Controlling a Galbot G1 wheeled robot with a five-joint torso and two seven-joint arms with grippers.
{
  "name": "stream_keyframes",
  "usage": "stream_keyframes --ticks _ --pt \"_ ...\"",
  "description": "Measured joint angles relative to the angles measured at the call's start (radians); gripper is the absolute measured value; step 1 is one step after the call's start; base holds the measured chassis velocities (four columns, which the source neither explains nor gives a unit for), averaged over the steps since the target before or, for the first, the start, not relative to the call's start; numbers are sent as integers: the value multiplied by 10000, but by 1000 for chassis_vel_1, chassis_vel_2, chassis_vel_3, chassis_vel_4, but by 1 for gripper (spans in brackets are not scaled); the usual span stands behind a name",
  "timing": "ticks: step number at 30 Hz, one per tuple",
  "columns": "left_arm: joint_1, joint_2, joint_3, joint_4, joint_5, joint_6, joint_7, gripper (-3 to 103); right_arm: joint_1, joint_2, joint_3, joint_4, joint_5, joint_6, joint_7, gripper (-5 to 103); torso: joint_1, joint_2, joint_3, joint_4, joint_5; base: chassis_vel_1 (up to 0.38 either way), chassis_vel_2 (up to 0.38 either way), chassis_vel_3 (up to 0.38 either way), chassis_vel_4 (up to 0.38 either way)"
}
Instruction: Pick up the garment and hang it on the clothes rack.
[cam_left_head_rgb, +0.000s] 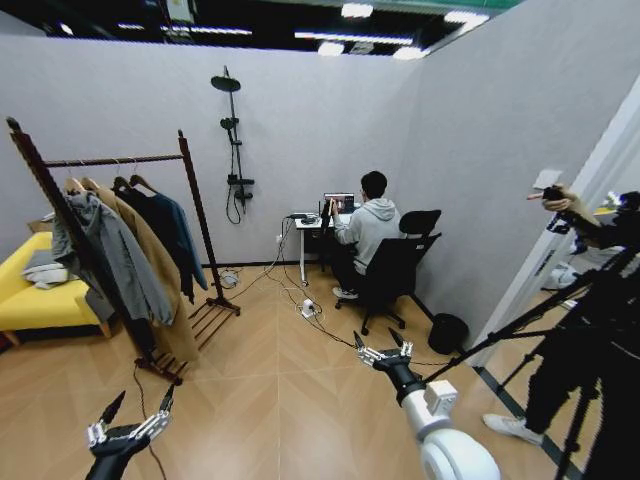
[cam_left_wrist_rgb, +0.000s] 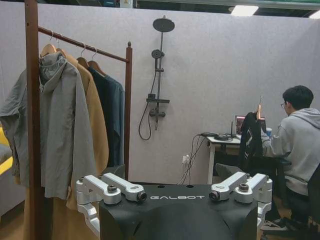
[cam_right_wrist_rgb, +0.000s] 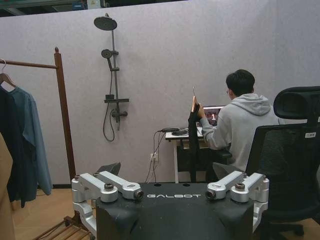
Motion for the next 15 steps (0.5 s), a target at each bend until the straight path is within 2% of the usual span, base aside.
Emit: stream_keyframes --ticks 8,12,15 --pt "0 0 0 0 0 1 0 100 302 -1 32 -205 53 27 -140 100 -1 -1 0 0 0 0 0 0 0" --pt "0 0 0 0 0 0 0 100 287 -3 105 -297 119 146 -763 100 -2 1 -1 0 0 0 0 0 0" --pt "0 0 0 0 0 0 0 100 268 0 88 -398 98 270 -847 100 -5 3 -2 0 0 -47 46 42 -62"
